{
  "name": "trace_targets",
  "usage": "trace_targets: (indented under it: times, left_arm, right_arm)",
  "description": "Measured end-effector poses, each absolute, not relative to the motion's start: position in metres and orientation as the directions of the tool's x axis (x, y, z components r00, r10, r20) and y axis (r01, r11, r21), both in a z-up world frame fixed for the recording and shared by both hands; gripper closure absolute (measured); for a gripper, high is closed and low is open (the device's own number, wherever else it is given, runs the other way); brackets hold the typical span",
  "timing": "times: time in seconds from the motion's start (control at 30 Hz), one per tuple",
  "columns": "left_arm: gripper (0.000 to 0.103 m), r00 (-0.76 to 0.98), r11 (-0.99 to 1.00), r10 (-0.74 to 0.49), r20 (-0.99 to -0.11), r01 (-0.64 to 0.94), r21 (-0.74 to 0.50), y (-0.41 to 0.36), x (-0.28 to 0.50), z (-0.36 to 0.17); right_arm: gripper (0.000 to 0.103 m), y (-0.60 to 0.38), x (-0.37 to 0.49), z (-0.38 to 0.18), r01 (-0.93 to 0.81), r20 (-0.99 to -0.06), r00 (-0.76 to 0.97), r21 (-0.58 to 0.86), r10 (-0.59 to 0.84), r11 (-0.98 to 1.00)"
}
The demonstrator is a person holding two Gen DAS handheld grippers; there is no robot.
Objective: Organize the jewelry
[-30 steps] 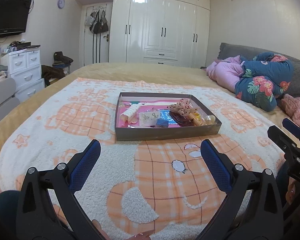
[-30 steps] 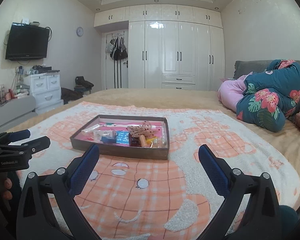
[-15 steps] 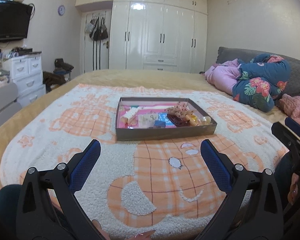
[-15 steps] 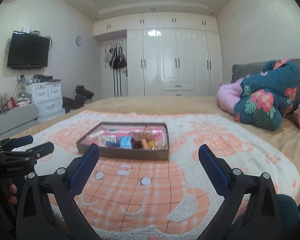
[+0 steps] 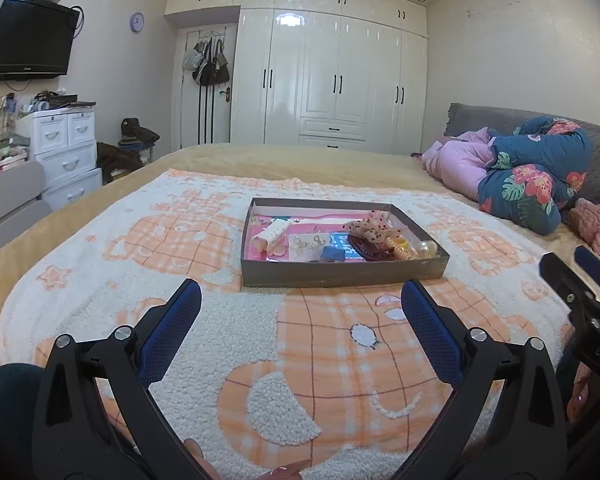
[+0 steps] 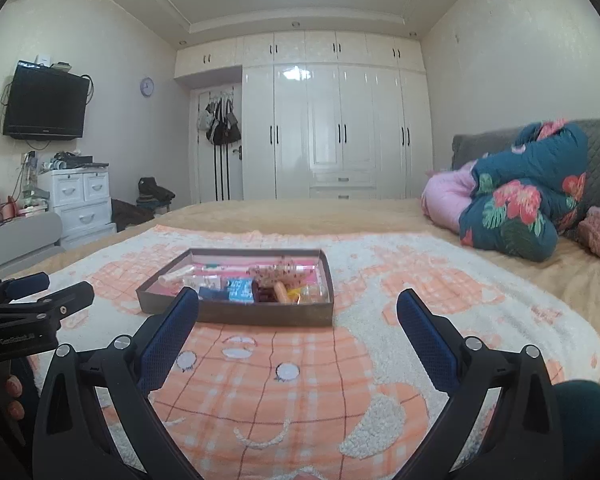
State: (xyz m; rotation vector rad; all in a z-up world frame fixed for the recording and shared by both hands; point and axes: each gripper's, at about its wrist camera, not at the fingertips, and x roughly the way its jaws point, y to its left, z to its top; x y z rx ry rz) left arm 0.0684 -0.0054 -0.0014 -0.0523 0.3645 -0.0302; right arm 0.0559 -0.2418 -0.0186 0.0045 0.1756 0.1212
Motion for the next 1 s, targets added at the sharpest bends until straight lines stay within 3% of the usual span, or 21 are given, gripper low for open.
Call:
trace_targets:
  times: [0.13, 1.0]
  left_arm:
    - [0.011, 0.939, 0.998, -0.04, -0.342, 0.021, -0.058, -0.0051, 0.0674, -0.0002]
    - [0.011, 0.94, 0.997, -0.055, -0.336, 0.037, -0.06, -0.0066, 0.0674, 0.0007]
  right_arm:
    - [0.006, -0.241, 0.0501, -0.0164, -0.123, -0.131, 0.984, 0.0, 0.122, 0.992]
    - [0.006, -0.2434, 0.0562, -0.0193, -0.123, -0.176, 0.976, 0.019, 0.125, 0.992]
